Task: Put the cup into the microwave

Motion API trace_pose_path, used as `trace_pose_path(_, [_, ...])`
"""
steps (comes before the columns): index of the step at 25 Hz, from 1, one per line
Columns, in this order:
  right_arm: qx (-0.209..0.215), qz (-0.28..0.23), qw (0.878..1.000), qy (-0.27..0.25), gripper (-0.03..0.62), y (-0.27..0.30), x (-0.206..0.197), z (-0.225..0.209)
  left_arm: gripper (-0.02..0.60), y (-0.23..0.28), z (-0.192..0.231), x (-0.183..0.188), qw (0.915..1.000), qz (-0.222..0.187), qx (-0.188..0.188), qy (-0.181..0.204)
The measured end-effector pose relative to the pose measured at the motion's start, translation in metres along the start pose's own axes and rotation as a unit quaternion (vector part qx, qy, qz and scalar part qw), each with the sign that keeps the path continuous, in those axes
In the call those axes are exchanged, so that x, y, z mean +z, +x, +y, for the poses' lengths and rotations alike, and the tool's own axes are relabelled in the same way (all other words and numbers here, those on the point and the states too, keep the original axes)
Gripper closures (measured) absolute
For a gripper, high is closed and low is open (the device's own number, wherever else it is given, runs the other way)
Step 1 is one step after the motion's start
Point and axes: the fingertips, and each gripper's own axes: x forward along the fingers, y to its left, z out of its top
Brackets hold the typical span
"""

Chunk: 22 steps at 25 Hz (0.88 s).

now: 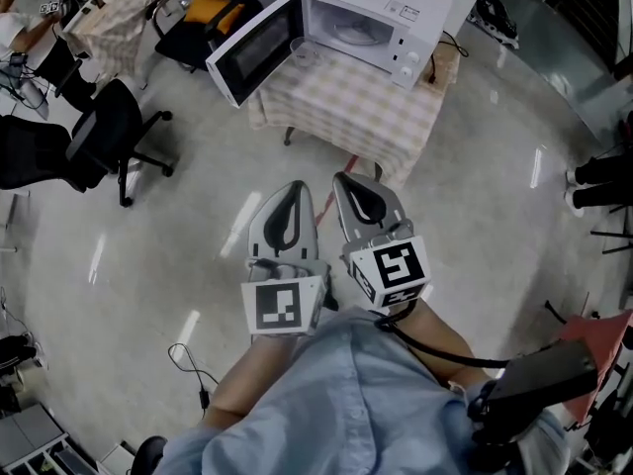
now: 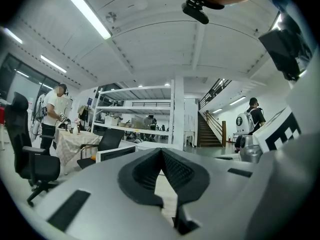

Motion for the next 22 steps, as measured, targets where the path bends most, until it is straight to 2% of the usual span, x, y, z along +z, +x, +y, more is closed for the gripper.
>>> trace_pose_path(8, [-0.015, -0.002, 1.000, -0.021, 0.591, 0.039, 0.015, 0.001, 0.575, 0.024, 0.034, 0.009, 0.9998, -0.012, -0.012, -0.011])
trace_pose_path(14, [-0.023, -0.005, 0.999, -0.026, 0.592, 0.055, 0.024, -0.008, 0.575, 0.041, 0.047, 0.009, 0.9997, -0.016, -0.007, -0.017])
trace_pose_path(22, [-0.024, -0.013, 0.999, -0.021, 0.591, 0.082, 0.023, -0.032, 0.575, 0.072, 0.060, 0.003, 0.9999, 0.005, 0.011, -0.007])
